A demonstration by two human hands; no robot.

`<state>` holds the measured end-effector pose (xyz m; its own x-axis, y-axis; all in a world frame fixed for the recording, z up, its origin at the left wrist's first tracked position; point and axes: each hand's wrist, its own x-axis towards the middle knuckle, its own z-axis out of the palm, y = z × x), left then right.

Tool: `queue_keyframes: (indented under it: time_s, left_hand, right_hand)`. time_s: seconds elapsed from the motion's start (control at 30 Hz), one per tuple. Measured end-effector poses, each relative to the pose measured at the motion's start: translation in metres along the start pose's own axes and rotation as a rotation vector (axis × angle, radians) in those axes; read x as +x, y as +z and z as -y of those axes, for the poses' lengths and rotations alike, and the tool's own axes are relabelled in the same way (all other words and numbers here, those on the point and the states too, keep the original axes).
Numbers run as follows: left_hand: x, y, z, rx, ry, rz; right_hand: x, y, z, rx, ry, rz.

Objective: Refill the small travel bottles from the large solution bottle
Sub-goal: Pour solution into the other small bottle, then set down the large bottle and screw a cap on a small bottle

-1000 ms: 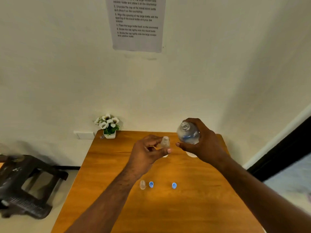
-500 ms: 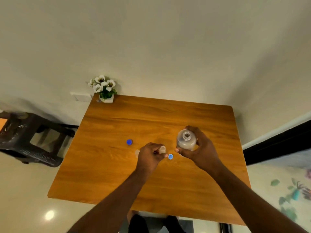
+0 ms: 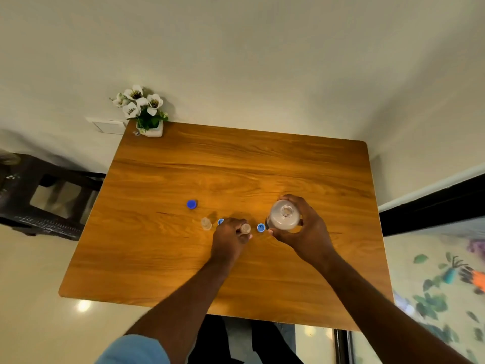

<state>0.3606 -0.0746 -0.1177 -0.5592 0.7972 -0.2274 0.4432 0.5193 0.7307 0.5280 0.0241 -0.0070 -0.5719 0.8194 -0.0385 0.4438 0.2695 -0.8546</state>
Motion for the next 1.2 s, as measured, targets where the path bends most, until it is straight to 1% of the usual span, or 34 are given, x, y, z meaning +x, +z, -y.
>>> queue_keyframes:
  time_s: [0.2,0.43,0.57,0.7,0.87,0.97,1.1,1.2]
  left_hand:
    - [-0.002,0.002,-0.001,0.046,0.029,-0.053]
    - [0.002,0.002,-0.001,0.024,-0.017,0.002]
    - [0.004,-0.003,-0.005,0.049,0.017,0.029]
    - [0.004,-0.015,-0.013,0.043,0.058,0.01]
    - [0.004,-0.047,-0.019,-0.014,0.087,-0.014]
    - [0.0,-0.077,-0.017,-0.022,0.119,-0.056]
    - [0.001,-0.123,-0.002,-0.019,0.156,-0.132]
    - [0.006,-0.153,0.023,-0.029,0.097,-0.148]
  right_hand:
    - [-0.003,0.006,-0.01,-0.037,0.005,0.012]
    - [-0.002,0.012,-0.01,-0.034,-0.001,0.027]
    - [-0.001,0.014,-0.004,-0.021,-0.021,0.039]
    - [0.008,0.014,0.006,-0.008,-0.039,0.049]
    - [0.031,0.02,0.033,0.022,-0.101,0.051]
    - [0.054,0.034,0.052,0.013,-0.162,0.053]
    - [0.089,0.069,0.076,0.025,-0.206,0.096]
    - [0.114,0.106,0.094,0.038,-0.213,0.138]
